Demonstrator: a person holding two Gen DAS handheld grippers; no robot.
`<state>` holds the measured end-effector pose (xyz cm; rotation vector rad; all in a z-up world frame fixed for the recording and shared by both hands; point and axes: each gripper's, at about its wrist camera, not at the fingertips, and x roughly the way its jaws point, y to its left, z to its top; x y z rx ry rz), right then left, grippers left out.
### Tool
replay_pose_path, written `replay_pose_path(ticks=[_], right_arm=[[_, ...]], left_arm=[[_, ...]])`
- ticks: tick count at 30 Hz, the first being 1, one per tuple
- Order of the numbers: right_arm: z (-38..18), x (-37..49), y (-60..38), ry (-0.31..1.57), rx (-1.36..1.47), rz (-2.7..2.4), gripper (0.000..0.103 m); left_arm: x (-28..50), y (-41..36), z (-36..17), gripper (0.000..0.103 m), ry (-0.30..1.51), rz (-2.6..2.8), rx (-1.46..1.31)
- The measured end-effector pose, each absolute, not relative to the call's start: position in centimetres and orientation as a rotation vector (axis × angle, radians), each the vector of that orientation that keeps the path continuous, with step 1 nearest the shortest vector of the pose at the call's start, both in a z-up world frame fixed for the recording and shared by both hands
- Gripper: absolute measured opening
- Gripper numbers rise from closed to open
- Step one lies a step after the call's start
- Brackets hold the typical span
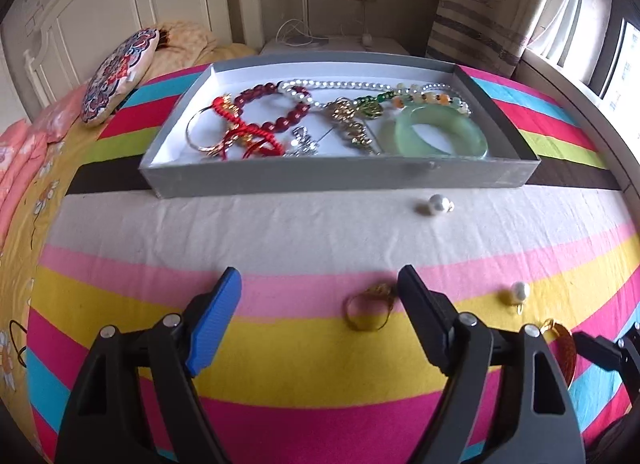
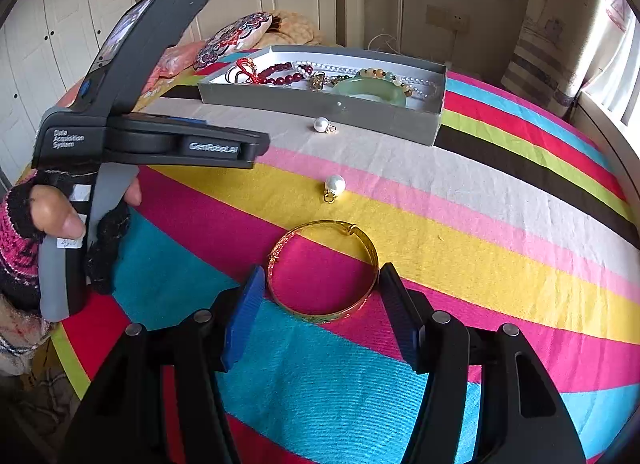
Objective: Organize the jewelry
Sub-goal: 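Grasp the gold ring with the left gripper and lift it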
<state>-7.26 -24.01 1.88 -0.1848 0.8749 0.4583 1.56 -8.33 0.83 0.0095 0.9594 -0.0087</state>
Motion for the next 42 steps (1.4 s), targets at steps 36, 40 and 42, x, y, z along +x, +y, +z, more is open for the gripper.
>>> replay_pose_path(ticks=[36, 40, 42], right_arm=[[2.1, -7.1, -24.5, 0.874, -0.143, 0.454, 0.059], [2.0, -7.1, -24.6, 0.880, -0.132, 0.468, 0.055], [2.1, -7.1, -24.6, 0.878, -0.130, 0.469, 0.053]], left_arm=[[-2.0, -10.4, 1.3, 0.017, 0.876, -0.119, 0.077], [-2.2, -10.5, 1.3, 0.016, 0.871, -0.142, 0.087], [-2.5, -10.5, 1.5, 0.005, 0.862, -0.155, 0.087]])
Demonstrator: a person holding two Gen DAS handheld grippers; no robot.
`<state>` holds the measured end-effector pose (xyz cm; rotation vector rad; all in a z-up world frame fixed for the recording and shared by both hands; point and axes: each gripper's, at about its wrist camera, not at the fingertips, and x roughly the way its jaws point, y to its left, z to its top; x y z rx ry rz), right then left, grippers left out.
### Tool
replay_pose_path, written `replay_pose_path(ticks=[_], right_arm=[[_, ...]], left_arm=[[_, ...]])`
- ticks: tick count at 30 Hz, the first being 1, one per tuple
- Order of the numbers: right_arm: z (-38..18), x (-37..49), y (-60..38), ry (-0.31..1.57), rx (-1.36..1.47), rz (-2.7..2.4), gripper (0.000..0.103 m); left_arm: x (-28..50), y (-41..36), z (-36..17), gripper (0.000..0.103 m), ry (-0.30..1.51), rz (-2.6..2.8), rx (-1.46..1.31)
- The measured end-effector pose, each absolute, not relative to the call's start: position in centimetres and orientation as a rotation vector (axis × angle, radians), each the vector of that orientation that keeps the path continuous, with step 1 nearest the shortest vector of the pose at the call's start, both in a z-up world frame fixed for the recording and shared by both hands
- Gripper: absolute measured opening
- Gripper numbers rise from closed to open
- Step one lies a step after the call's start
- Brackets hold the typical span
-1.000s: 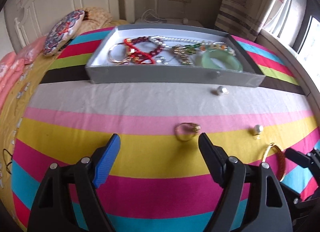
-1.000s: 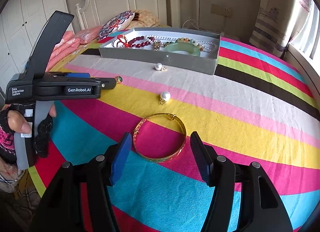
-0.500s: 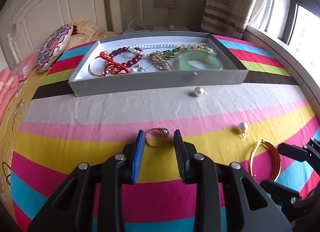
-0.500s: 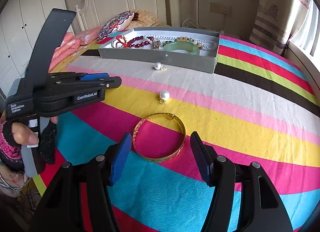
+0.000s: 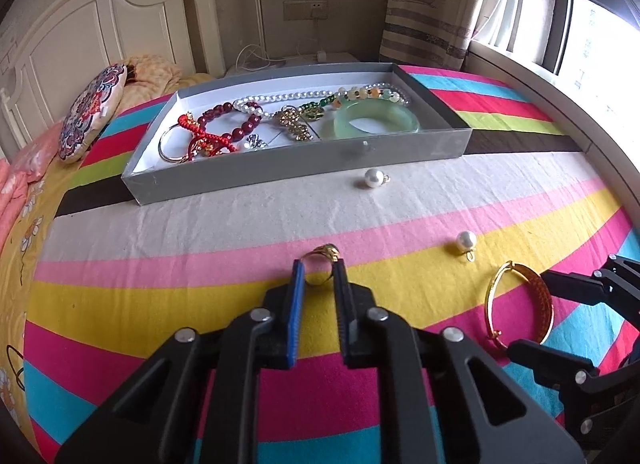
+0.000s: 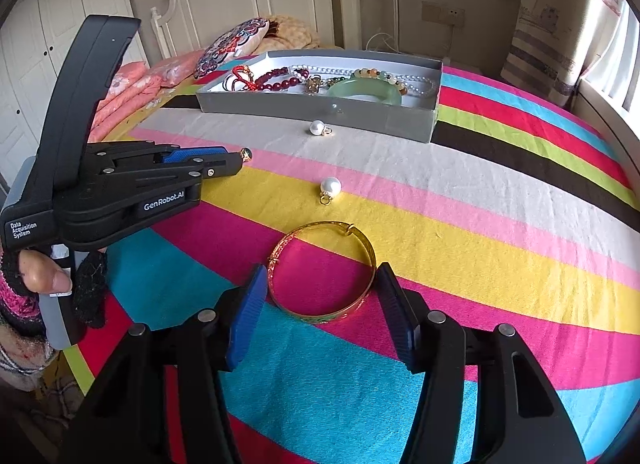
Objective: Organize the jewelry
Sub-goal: 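Grasp the gold ring with the left gripper and lift it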
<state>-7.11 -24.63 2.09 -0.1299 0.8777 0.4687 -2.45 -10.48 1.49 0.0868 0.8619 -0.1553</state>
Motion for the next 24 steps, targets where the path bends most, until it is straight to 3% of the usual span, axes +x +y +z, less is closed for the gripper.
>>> replay_pose_path(ticks=[1, 2, 5, 8, 9, 10, 11, 12, 17, 22, 24], right_arm=[[2.2, -7.2, -24.6, 0.871, -0.131, 0.470, 0.049], [2.3, -7.3, -24.7, 0.862, -0.130, 0.468, 0.012], [2.3, -7.2, -25.3, 0.862, -0.096, 0.460, 0.011], [2.3, -7.0, -25.7, 0.868, -0.074, 0.456, 0.015], [2.3, -6.9, -25.9, 0.872, -0.064, 0.454, 0.037], [2.3, -7.0, -26.0, 0.871, -0.055, 0.461, 0.054], [2.4, -7.1, -26.1, 0.868, -0.051, 0.471, 0.085], [2.8, -7.6, -26.2, 0.847, -0.054, 0.499, 0.092], [3.1, -9.0, -24.6, 0.833, -0.200, 0.585, 0.089], [1.5, -8.7, -22.6, 0.883, -0.317, 0.571, 0.069], [1.4, -8.5, -22.5, 0.878, -0.308, 0.561, 0.058]], left_arm=[[-2.6, -10.5, 1.5, 0.000, 0.862, -0.163, 0.089], [-2.7, -10.5, 1.6, 0.000, 0.861, -0.168, 0.088], [-2.9, -10.4, 1.7, 0.000, 0.853, -0.173, 0.083], [-3.1, -9.8, 1.9, 0.004, 0.860, -0.183, 0.047], [-3.2, -9.5, 2.0, 0.010, 0.860, -0.184, 0.033], [-3.4, -9.0, 2.2, 0.032, 0.861, -0.185, 0.019], [-3.7, -8.6, 2.3, 0.053, 0.851, -0.183, 0.012], [-4.1, -8.3, 2.6, 0.058, 0.835, -0.172, 0.017], [-3.6, -8.4, 2.5, 0.058, 0.845, -0.178, 0.075], [-1.7, -9.4, 1.3, 0.057, 0.890, -0.215, 0.080], [-1.5, -9.6, 1.3, 0.048, 0.889, -0.224, 0.086]])
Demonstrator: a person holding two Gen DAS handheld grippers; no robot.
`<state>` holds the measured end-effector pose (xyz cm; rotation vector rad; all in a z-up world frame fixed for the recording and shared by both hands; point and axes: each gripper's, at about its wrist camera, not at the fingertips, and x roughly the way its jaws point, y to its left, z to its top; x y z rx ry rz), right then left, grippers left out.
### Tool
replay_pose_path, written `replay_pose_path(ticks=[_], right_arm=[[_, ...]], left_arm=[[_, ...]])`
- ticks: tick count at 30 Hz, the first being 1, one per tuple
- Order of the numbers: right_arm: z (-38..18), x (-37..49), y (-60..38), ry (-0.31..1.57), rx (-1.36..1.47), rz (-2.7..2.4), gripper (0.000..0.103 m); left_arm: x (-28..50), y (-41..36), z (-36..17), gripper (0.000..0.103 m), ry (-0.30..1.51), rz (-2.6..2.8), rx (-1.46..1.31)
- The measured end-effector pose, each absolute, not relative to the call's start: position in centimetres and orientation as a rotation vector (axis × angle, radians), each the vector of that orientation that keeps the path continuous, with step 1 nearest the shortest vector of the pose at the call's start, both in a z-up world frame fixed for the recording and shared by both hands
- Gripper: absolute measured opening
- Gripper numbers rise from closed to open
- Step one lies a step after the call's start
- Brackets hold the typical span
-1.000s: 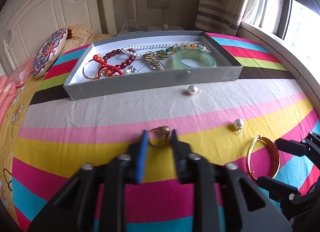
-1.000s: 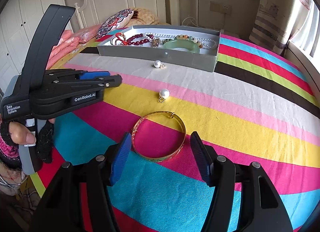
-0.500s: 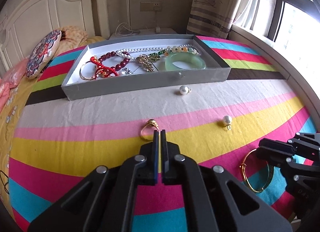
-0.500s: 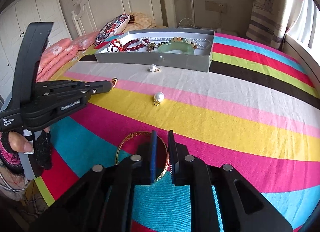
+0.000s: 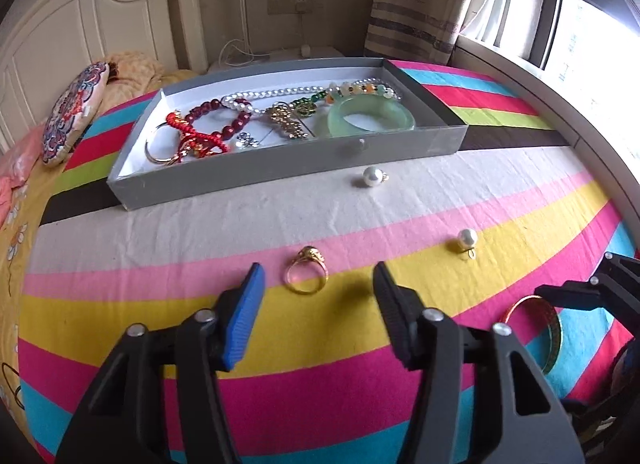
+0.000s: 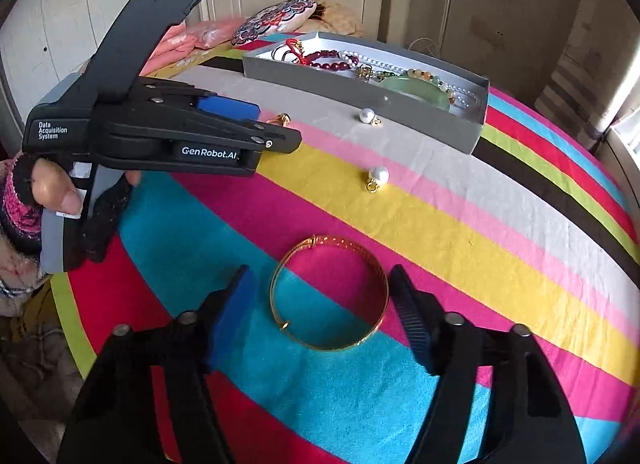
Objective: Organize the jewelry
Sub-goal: 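Grasp the gold ring with the left gripper and lift it, then grasp the gold bangle with the right gripper while the left gripper carries the ring to the tray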
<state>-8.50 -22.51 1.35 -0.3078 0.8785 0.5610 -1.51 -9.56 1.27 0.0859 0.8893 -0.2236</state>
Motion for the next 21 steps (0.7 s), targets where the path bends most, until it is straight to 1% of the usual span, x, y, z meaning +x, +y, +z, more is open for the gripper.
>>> replay_pose_path(ticks=[2, 3, 4, 9, 10, 11, 16, 18, 19, 20, 21], right_arm=[[1.2, -8.4, -22.5, 0.877, -0.300, 0.556, 0.058], [1.1, -8.4, -22.4, 0.873, -0.296, 0.553, 0.058], [1.1, -8.3, -22.4, 0.871, -0.291, 0.552, 0.058], [1.4, -7.7, -22.7, 0.867, -0.263, 0.537, 0.058], [1.7, -7.6, -22.9, 0.865, -0.255, 0.534, 0.058], [1.7, -7.4, -23.0, 0.861, -0.243, 0.531, 0.058], [2.6, -7.8, -23.8, 0.847, -0.226, 0.526, 0.058], [2.6, -7.8, -23.6, 0.847, -0.227, 0.523, 0.058], [2.5, -7.8, -23.5, 0.849, -0.226, 0.523, 0.058], [2.4, -7.7, -23.5, 0.852, -0.223, 0.526, 0.058], [2.3, -7.8, -23.4, 0.854, -0.223, 0.529, 0.058]], left_arm=[[-1.8, -9.8, 1.2, 0.030, 0.881, -0.230, 0.118], [-1.8, -9.9, 1.2, 0.025, 0.880, -0.237, 0.123], [-2.0, -9.9, 1.2, 0.017, 0.879, -0.244, 0.132], [-2.4, -9.7, 1.3, 0.017, 0.872, -0.260, 0.126], [-2.6, -9.6, 1.4, 0.016, 0.868, -0.261, 0.121], [-2.7, -9.6, 1.6, 0.004, 0.863, -0.263, 0.116], [-3.1, -9.5, 2.5, 0.003, 0.849, -0.270, 0.116], [-3.1, -9.8, 2.1, 0.004, 0.876, -0.287, 0.131], [-3.1, -10.0, 1.8, 0.011, 0.885, -0.291, 0.135], [-3.0, -10.1, 1.6, 0.040, 0.893, -0.278, 0.140], [-3.0, -10.1, 1.6, 0.060, 0.886, -0.264, 0.140]])
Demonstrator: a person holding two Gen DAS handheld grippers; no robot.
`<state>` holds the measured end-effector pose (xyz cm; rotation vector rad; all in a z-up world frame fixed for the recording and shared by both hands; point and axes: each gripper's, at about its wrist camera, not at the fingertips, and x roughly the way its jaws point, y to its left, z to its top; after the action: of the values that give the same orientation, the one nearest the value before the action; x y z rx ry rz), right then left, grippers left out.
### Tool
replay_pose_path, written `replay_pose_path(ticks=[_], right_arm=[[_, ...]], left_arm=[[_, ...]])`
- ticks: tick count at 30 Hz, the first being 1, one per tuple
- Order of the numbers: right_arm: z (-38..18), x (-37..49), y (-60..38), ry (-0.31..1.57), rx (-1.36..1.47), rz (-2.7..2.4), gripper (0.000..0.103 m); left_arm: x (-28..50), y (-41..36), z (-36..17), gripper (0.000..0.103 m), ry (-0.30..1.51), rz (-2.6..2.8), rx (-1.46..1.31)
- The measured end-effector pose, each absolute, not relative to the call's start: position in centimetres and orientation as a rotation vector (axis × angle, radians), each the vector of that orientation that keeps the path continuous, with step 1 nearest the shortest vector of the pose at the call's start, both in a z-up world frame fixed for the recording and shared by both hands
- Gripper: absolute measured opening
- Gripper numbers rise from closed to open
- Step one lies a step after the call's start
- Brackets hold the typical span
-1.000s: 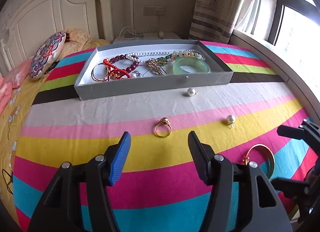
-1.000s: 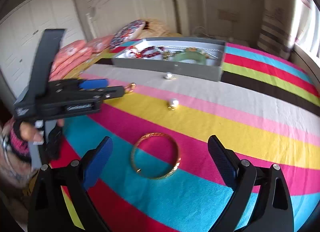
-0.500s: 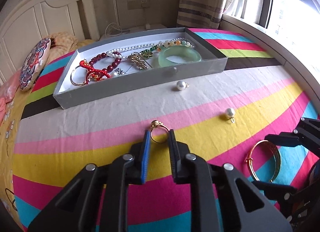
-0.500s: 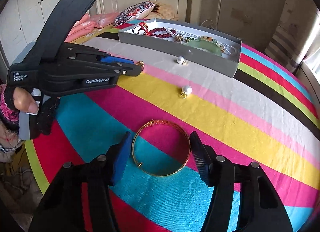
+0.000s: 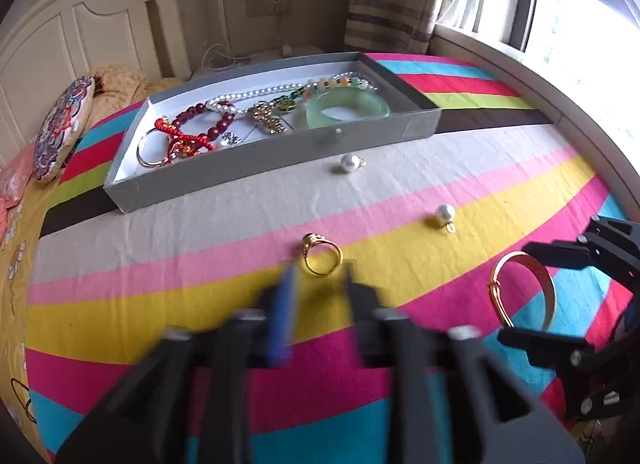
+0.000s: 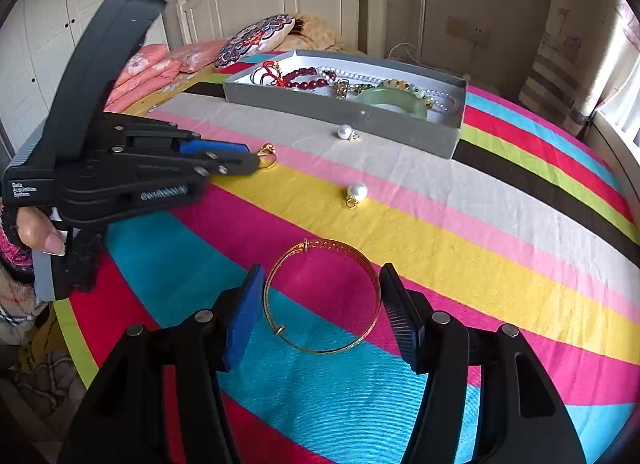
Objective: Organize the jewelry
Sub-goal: 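Grasp the gold bangle with the right gripper while the left gripper carries the ring to the tray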
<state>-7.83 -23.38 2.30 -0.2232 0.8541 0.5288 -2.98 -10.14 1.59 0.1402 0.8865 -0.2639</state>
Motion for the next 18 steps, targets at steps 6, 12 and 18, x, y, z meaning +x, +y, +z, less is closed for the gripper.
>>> replay_pose_path(ticks=[6, 12, 18], right_arm=[[2.1, -8.1, -23.0, 0.860, -0.230, 0.534, 0.058], [2.7, -8.2, -23.4, 0.838, -0.215, 0.530, 0.058], [3.2, -7.9, -23.4, 0.821, -0.208, 0.523, 0.058]], left_arm=[[-1.6, -10.8, 1.2, 0.041, 0.872, -0.269, 0.140], [-2.0, -10.3, 1.5, 0.021, 0.869, -0.271, 0.145], [-2.5, -9.6, 2.3, 0.021, 0.845, -0.277, 0.130]])
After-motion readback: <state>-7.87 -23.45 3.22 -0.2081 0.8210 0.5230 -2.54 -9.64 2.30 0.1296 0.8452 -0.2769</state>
